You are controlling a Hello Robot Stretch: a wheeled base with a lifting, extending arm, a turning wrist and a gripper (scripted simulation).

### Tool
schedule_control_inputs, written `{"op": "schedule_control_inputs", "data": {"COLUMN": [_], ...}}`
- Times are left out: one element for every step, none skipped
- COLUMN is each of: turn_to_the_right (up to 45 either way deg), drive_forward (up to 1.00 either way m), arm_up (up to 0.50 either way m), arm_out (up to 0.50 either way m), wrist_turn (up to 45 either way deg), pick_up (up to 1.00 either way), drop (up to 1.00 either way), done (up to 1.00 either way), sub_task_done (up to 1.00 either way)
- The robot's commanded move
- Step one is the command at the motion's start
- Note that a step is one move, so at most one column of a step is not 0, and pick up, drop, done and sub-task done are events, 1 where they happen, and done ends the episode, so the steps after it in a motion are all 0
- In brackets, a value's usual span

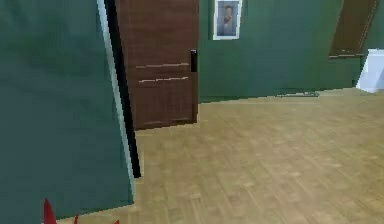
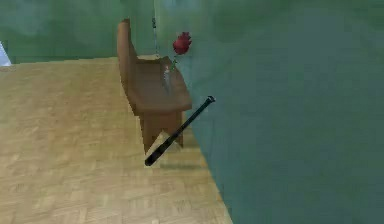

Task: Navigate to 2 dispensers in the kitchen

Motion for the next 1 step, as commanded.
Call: {"op": "schedule_control_inputs", "data": {"turn_to_the_right": [-42.0], "drive_forward": [0.0], "arm_up": [0.0], "arm_out": [0.0], "wrist_turn": [0.0], "pick_up": [0.0], "drop": [0.0], "done": [0.0], "sub_task_done": [0.0]}}
